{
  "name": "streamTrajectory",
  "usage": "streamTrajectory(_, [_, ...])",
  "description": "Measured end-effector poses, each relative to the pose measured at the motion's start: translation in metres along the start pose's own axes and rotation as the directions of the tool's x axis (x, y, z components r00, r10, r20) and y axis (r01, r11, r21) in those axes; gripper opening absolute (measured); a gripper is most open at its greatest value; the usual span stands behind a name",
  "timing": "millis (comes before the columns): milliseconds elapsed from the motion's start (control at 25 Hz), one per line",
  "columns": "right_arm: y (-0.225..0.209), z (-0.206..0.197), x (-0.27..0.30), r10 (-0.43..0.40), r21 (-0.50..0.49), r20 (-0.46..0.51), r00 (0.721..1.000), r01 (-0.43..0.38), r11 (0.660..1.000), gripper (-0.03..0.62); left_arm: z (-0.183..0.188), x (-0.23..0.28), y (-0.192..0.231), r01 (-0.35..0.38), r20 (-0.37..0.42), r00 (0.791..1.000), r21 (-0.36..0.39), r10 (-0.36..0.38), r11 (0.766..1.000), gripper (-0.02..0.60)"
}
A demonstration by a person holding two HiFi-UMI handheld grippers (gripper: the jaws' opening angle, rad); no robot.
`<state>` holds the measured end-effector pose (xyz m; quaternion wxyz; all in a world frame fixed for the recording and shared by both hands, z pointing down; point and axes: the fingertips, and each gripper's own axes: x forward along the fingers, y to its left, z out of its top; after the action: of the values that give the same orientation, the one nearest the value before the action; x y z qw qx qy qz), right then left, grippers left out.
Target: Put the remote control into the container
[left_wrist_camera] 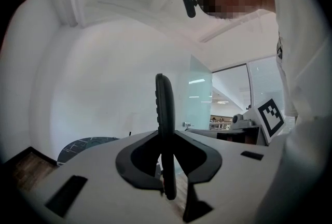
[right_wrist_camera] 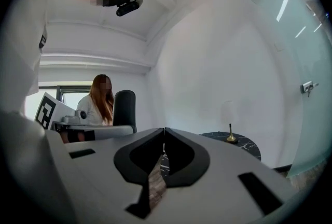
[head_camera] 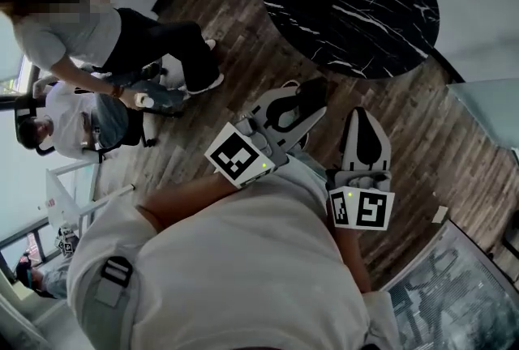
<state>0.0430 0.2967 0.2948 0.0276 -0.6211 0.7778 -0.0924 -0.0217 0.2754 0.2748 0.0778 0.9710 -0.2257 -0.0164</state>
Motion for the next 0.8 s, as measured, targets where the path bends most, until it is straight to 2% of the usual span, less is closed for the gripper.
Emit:
streamTrajectory(280, [-0.007, 0.000, 0.046, 0.017, -0.022, -0.017, 1.000, -0.018, 1.000, 0.011, 0.000, 0.018, 0.043, -0.016, 0.009, 1.000, -0.024, 0.016, 1.000, 0.077])
streamTrajectory(800, [-0.027, 0.030, 0.199, -0.009, -0.065, -0.014, 1.000, 0.008, 0.998, 0.011, 0.038, 0.080, 0.182, 0.025, 0.037, 0.999, -0.022, -0.024, 0.999, 0.077])
